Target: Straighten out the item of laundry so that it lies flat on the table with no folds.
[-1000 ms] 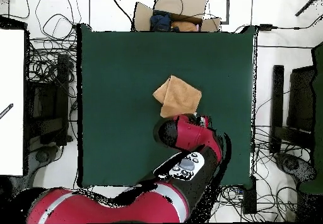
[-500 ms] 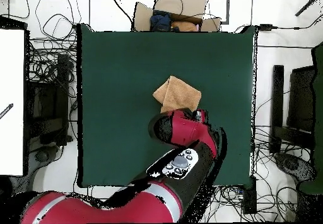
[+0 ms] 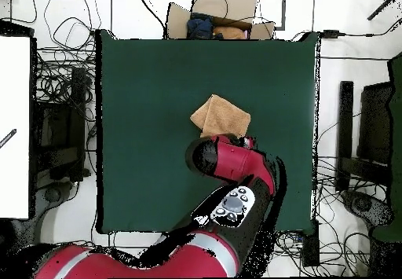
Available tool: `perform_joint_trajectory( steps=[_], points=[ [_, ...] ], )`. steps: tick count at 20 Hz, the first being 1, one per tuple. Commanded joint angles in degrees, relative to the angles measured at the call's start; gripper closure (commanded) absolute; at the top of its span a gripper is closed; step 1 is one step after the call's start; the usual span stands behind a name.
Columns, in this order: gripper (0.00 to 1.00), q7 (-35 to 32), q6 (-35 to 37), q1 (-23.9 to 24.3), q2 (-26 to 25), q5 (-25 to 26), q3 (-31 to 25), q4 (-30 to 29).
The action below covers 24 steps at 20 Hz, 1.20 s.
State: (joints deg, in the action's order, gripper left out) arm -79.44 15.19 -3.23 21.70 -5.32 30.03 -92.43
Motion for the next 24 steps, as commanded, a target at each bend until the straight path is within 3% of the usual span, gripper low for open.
perform_joint_trajectory(
  steps=[1,15,24],
  points=[
    [0.0,-8.79,8.24,2.29,-1.04,-1.73,-11.52,-1.6],
    [0.0,-10.06,3.53,6.58,-3.07,-1.58,-17.54,-3.67],
    [0.0,-12.32,2.1,5.93,-4.07,-1.72,-18.26,-3.96]
  ],
)
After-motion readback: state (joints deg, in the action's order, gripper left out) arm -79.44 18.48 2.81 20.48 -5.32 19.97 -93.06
